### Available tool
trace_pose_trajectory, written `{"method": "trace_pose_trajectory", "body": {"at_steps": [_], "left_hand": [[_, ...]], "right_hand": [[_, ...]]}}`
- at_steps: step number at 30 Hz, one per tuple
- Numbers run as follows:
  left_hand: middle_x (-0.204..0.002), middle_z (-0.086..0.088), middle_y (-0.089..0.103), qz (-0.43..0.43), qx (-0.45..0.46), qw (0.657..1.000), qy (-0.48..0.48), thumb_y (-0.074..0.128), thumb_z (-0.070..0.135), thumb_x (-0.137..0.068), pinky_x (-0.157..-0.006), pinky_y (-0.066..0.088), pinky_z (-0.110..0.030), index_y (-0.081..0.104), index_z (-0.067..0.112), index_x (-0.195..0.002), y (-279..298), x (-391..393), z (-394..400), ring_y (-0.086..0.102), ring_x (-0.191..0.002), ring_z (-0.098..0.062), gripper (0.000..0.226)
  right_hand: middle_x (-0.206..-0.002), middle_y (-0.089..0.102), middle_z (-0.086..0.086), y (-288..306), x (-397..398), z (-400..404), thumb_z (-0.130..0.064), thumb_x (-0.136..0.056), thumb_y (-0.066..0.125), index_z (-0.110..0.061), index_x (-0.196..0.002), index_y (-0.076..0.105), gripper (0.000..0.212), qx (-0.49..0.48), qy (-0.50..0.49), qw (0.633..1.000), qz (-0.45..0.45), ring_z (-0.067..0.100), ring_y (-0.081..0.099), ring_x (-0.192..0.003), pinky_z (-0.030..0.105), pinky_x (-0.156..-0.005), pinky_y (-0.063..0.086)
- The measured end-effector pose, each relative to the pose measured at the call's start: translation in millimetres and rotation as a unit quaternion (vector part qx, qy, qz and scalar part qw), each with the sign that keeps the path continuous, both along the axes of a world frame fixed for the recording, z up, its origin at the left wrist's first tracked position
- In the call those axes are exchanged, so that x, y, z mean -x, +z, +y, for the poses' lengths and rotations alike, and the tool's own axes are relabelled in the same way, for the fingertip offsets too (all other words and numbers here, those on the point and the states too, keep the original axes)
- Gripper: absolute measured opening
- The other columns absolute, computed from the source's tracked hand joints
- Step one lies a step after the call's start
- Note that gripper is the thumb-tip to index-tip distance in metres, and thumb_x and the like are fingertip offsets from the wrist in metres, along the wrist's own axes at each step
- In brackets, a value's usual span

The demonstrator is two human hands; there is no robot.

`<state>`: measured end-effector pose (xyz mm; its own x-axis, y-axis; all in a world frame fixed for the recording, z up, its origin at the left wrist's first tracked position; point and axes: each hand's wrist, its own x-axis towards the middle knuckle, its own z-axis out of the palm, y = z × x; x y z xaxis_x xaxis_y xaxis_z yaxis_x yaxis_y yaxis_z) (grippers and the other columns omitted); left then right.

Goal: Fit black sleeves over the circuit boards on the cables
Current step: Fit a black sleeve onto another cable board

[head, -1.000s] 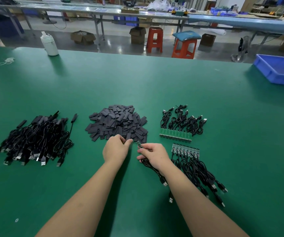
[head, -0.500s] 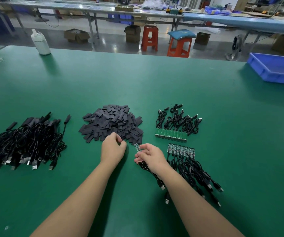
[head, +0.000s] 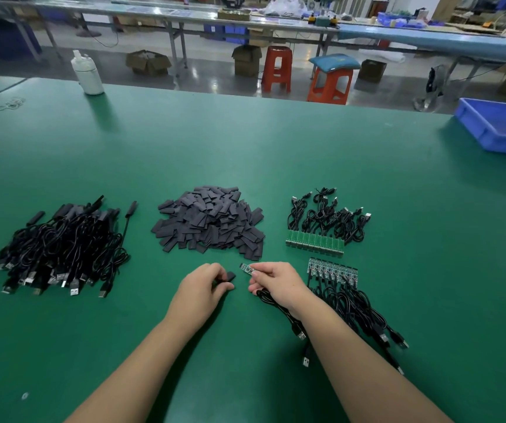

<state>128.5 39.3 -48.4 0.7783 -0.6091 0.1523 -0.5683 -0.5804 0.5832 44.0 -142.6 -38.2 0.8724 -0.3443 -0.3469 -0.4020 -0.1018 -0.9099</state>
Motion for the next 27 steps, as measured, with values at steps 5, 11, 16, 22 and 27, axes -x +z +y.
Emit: {"method": "trace_pose_trajectory", "body": {"at_steps": [5, 11, 16, 22, 27], "left_hand": [[-0.084, 0.013, 0.056, 0.000, -0.023, 1.000, 0.004, 0.069, 0.023, -0.086, -0.070, 0.042, -0.027, 0.055, 0.028, -0.085, 3, -3, -2, 0.055, -0.079, -0.014, 0.014], [-0.104, 0.004, 0.053, -0.044, -0.173, 0.983, -0.040, 0.045, 0.028, -0.099, -0.076, 0.052, -0.036, 0.063, 0.029, -0.117, 10, -15, -2, 0.061, -0.090, -0.023, 0.025], [-0.106, 0.004, 0.054, -0.036, -0.171, 0.984, -0.039, 0.056, 0.038, -0.097, -0.080, 0.050, -0.033, 0.067, 0.029, -0.119, 13, -23, -4, 0.060, -0.097, -0.020, 0.026], [-0.109, 0.012, 0.064, -0.005, -0.053, 0.997, -0.048, 0.067, 0.035, -0.091, -0.081, 0.046, -0.026, 0.072, 0.029, -0.115, 11, -19, -1, 0.061, -0.097, -0.013, 0.025], [-0.102, 0.013, 0.068, 0.009, 0.026, 0.999, -0.036, 0.072, 0.027, -0.088, -0.086, 0.051, -0.029, 0.075, 0.021, -0.110, 9, -15, -2, 0.064, -0.092, -0.010, 0.022]], "right_hand": [[-0.085, 0.074, -0.001, 0, -1, -2, -0.011, -0.100, 0.057, -0.009, -0.126, 0.064, 0.027, -0.015, 0.007, 1.000, 0.006, 0.012, 0.073, -0.076, 0.037, -0.095, 0.056], [-0.087, 0.072, 0.004, 0, -1, -1, -0.007, -0.100, 0.056, -0.007, -0.123, 0.064, 0.025, -0.022, 0.016, 1.000, 0.002, 0.008, 0.070, -0.067, 0.019, -0.074, 0.057], [-0.092, 0.073, 0.005, -1, 0, -4, -0.009, -0.100, 0.057, -0.009, -0.125, 0.065, 0.027, -0.016, 0.024, 1.000, 0.005, 0.011, 0.072, -0.075, 0.028, -0.090, 0.056], [-0.084, 0.073, -0.001, -5, -1, -5, -0.009, -0.099, 0.057, -0.011, -0.123, 0.066, 0.026, 0.000, 0.034, 0.999, 0.004, 0.008, 0.073, -0.072, 0.016, -0.075, 0.055], [-0.076, 0.074, -0.005, -9, -1, -7, -0.010, -0.099, 0.057, -0.015, -0.120, 0.068, 0.024, -0.003, 0.039, 0.999, 0.000, 0.012, 0.074, -0.076, 0.030, -0.090, 0.057]]}}
